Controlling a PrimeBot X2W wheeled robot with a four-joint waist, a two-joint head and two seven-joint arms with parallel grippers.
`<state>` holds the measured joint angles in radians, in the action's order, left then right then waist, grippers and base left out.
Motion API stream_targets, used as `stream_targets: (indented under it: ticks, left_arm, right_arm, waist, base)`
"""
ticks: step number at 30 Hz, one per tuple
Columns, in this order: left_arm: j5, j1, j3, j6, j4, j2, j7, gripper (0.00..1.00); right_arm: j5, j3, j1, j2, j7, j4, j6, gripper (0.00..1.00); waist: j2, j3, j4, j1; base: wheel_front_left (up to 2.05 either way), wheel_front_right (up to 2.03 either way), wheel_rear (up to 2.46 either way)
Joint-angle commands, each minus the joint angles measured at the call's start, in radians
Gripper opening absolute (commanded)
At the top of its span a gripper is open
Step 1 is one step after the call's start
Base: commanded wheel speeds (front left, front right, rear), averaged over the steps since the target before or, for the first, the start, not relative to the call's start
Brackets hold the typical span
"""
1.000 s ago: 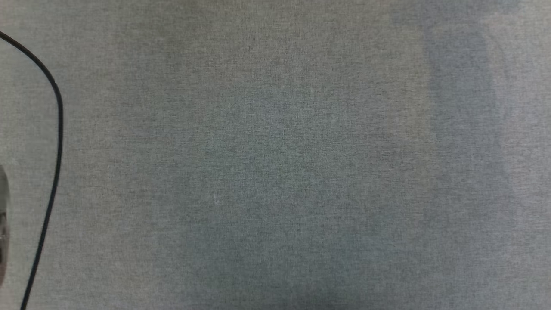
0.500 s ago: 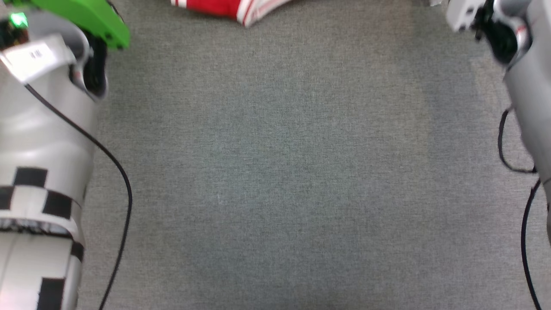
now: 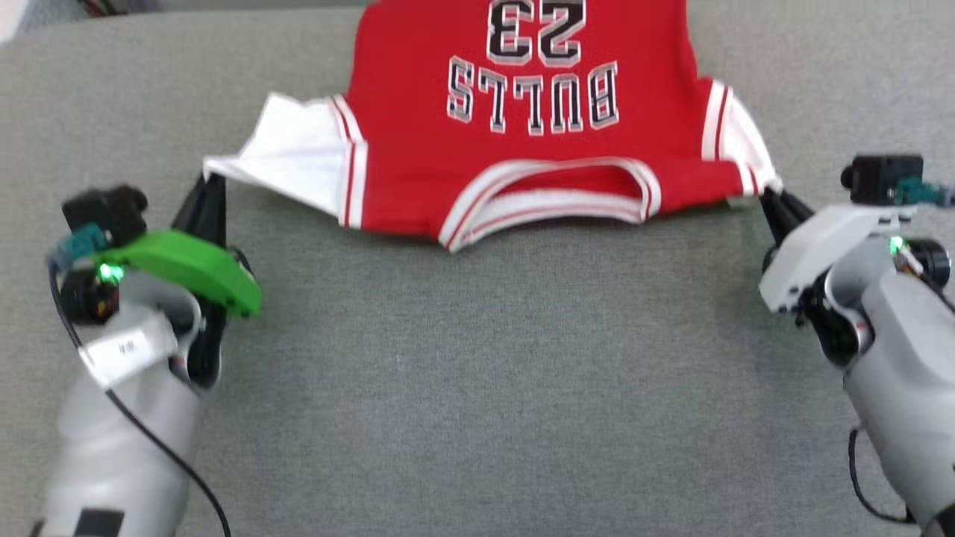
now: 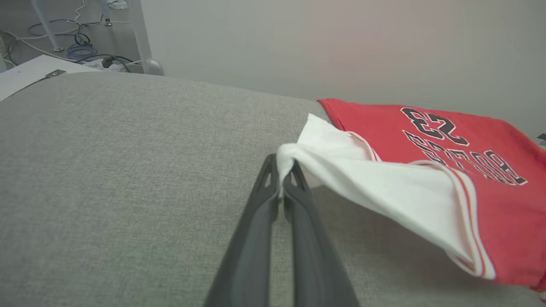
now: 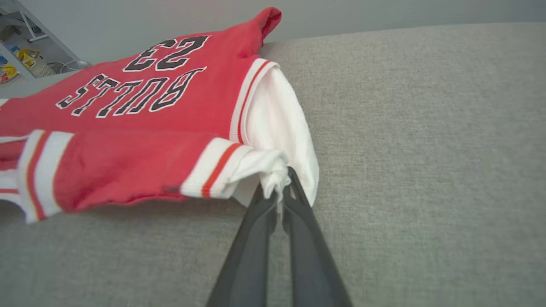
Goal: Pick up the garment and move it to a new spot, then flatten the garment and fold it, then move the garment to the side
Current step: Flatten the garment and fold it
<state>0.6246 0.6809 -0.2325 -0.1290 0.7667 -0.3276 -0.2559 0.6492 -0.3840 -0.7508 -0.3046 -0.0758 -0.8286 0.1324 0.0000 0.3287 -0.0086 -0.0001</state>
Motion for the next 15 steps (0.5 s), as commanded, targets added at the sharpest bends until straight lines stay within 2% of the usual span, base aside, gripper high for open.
stream_targets:
  ticks: [1,8,15]
  left_arm:
    - [-0.030,-0.100,0.029,0.006,-0.057,-0.002,-0.006,0.00]
    - [-0.082,-0.352,0.057,0.034,-0.206,0.016,-0.006,0.00]
    - [-0.083,-0.572,0.073,0.086,-0.334,0.014,-0.001,0.00]
  right_arm:
    - [0.013,0.006,0.080,-0.023,-0.012,0.033,-0.002,0.00]
    - [0.002,0.052,0.301,-0.055,0.003,0.161,-0.002,0.00]
    - [-0.076,0.173,0.555,-0.041,0.079,0.363,-0.002,0.00]
  waist:
    - [0.0000,-0.113,0.007,0.0001]
    - [0.0000,-0.193,0.016,0.0001]
    - [0.0000,-0.243,0.019,0.0001]
  base:
    - [0.00,0.00,0.00]
    - [0.00,0.00,0.00]
    - [0.00,0.00,0.00]
